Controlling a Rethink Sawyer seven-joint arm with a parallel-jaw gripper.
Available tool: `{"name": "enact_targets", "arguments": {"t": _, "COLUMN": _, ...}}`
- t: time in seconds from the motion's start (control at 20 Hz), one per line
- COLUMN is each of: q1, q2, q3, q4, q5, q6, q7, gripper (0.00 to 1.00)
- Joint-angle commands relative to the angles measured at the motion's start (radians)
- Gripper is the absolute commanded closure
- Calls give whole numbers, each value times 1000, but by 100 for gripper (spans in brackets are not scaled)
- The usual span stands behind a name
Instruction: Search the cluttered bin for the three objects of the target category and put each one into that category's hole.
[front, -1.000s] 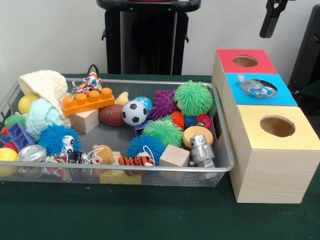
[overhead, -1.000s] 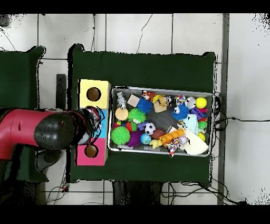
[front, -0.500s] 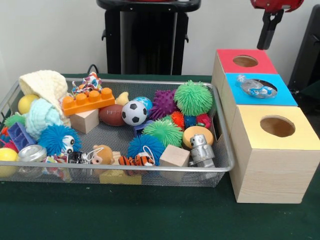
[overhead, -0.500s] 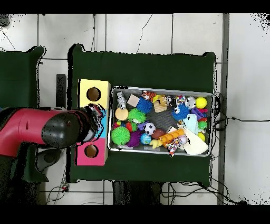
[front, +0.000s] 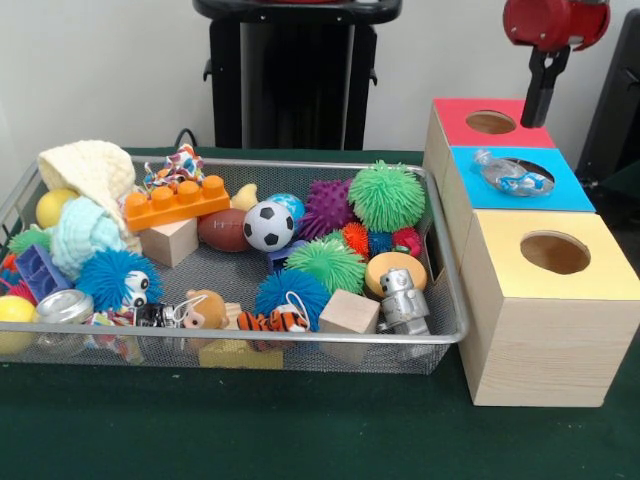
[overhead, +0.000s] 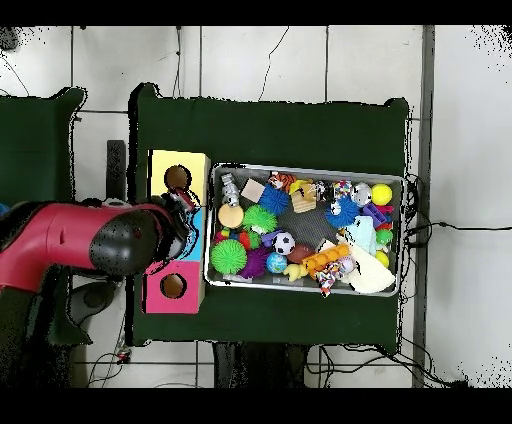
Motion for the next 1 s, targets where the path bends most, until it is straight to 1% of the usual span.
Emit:
{"name": "enact_targets", "arguments": {"t": 0.05, "q1": -50, "q2": -6, "q3": 191, "q4": 35, "q5": 79, "q6": 51, "q7": -248, "gripper": 100}}
{"name": "enact_targets", "arguments": {"t": 0.3, "q1": -70, "q2": -23, "q3": 223, "q4": 28, "q5": 88, "q6": 54, "q7": -271, "gripper": 100}}
{"name": "enact_targets", "arguments": {"t": 0.6, "q1": -101, "q2": -46, "q3": 260, "q4": 16, "q5": 80, "q6": 45, "q7": -314, "gripper": 100}}
{"name": "enact_targets", "arguments": {"t": 1.0, "q1": -99, "q2": -50, "q3": 269, "q4": 6, "q5": 74, "q6": 53, "q7": -288, "gripper": 100}}
